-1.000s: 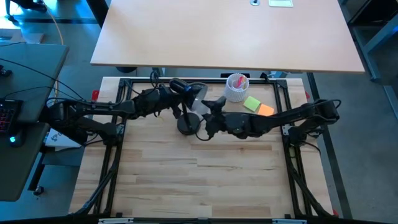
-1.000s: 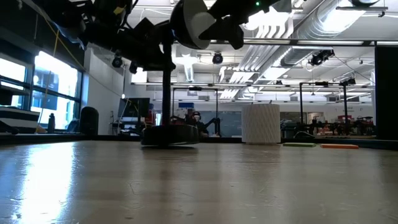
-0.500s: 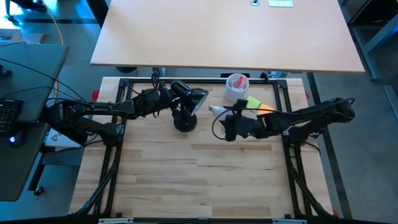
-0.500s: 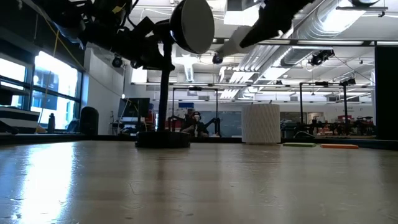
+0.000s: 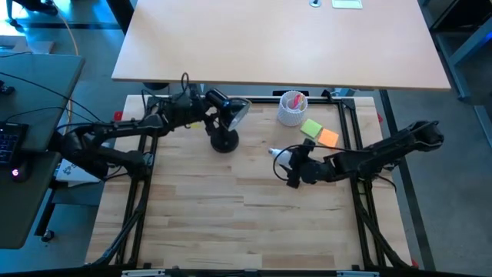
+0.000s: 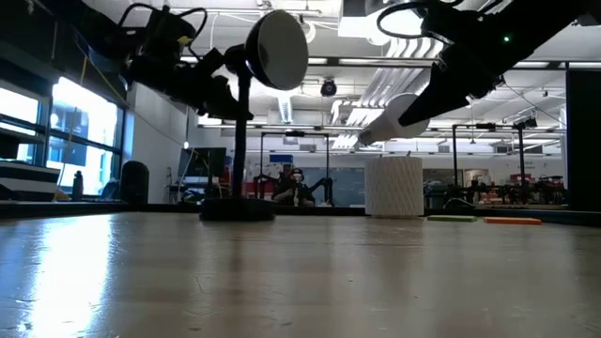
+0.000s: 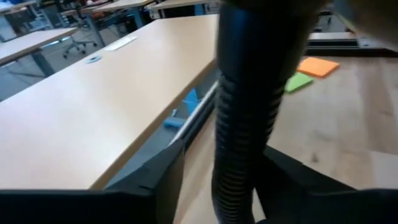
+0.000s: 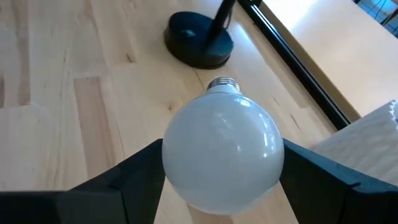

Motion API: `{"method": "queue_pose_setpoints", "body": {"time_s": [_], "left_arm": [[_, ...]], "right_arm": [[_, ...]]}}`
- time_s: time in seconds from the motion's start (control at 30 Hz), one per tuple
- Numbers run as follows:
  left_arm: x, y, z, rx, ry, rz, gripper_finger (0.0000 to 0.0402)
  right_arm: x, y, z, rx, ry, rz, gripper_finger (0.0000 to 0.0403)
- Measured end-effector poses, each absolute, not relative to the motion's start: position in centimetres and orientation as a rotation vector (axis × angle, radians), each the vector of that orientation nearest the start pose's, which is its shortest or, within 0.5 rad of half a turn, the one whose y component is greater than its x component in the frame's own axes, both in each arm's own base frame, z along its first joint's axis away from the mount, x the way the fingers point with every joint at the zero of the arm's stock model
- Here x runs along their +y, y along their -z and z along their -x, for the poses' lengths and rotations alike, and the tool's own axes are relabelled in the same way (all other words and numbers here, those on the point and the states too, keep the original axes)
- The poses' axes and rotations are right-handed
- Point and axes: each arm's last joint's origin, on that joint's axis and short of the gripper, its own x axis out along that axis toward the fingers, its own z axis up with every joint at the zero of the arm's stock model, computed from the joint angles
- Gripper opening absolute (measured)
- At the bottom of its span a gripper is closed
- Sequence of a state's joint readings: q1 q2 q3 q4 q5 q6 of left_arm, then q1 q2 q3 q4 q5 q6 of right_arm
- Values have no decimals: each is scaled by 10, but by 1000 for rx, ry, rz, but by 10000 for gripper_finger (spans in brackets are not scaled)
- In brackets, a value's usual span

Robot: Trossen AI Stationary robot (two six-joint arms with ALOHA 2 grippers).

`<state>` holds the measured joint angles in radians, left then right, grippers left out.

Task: Screw lightbulb
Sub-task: Remove the lightbulb from the lamp

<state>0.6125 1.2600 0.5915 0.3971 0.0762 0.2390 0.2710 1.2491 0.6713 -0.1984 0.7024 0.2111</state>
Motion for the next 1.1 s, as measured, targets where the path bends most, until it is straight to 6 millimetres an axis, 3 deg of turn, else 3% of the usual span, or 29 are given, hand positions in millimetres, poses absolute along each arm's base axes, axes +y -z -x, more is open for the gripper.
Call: {"method": "queue_pose_setpoints", "body": {"time_s": [0.2, 0.53, 0.83, 1.1], "left_arm": [[150, -228, -206, 328, -426, -115, 212], [129, -232, -181, 511, -455, -6, 215], [92, -228, -173, 594, -488, 79, 215], [48, -217, -175, 569, -456, 137, 215]], "right_arm": [[46, -207, -235, 649, 460, 170, 277], [42, -215, -221, 699, 418, 194, 277], [27, -249, -185, 619, 435, 157, 277], [39, -256, -176, 579, 298, 58, 277]]}}
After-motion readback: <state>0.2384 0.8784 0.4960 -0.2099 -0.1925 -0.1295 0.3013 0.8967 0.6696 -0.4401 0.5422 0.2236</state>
